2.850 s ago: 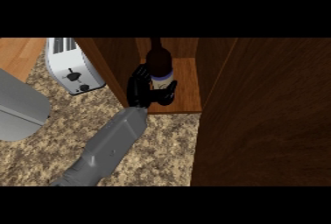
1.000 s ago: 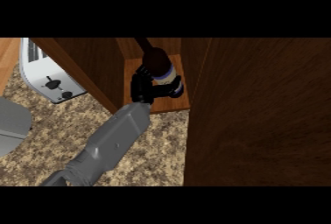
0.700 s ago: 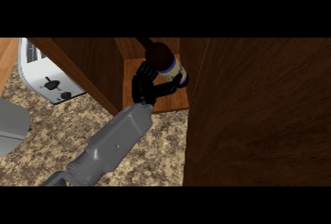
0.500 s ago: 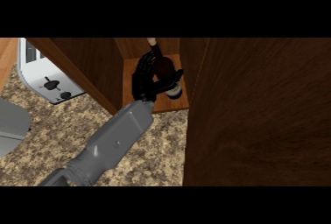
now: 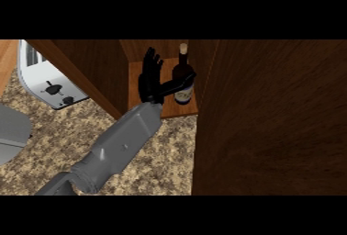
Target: Pick up the wine, place it into the cabinet and close the cabinet
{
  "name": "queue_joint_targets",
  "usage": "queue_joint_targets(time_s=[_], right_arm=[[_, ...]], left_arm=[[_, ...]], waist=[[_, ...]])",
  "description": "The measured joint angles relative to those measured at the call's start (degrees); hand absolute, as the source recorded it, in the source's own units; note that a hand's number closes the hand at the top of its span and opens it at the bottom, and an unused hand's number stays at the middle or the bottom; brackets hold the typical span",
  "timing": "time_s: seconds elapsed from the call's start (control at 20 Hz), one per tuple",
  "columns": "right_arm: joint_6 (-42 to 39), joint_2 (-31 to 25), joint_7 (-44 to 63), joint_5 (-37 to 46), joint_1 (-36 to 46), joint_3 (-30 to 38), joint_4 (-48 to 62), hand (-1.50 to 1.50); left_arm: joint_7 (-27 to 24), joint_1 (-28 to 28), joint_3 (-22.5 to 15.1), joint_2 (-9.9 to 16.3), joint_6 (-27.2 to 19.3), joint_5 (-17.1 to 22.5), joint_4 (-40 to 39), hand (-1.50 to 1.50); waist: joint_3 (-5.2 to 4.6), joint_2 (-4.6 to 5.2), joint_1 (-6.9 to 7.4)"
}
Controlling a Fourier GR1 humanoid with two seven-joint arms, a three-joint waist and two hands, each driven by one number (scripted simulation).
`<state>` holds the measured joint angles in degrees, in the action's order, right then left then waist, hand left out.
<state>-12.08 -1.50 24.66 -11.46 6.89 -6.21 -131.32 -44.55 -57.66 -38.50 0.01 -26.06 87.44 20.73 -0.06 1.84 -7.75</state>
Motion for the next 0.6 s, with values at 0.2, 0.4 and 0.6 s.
queue_joint_targets(time_s=[0.2, 0.4, 0.6], right_arm=[[0.1, -0.2, 0.1, -0.2, 0.4, 0.6, 0.3, -1.50], [0.3, -0.1, -0.2, -0.3, 0.4, 1.2, 0.5, -1.50], [0.0, -0.3, -0.3, -0.5, 0.3, 1.3, 0.5, -1.50]], left_arm=[[-0.1, -1.4, -3.0, 0.0, -1.8, -1.1, -1.2, -1.50], [-0.4, -2.1, -5.6, 0.0, -1.8, -2.2, -1.5, -1.50], [-1.8, -2.2, -6.7, 0.0, -2.6, -1.9, -0.5, -1.50]], waist=[[0.02, -0.06, 0.42], [0.02, -0.16, 0.98], [0.02, -0.22, 1.20]])
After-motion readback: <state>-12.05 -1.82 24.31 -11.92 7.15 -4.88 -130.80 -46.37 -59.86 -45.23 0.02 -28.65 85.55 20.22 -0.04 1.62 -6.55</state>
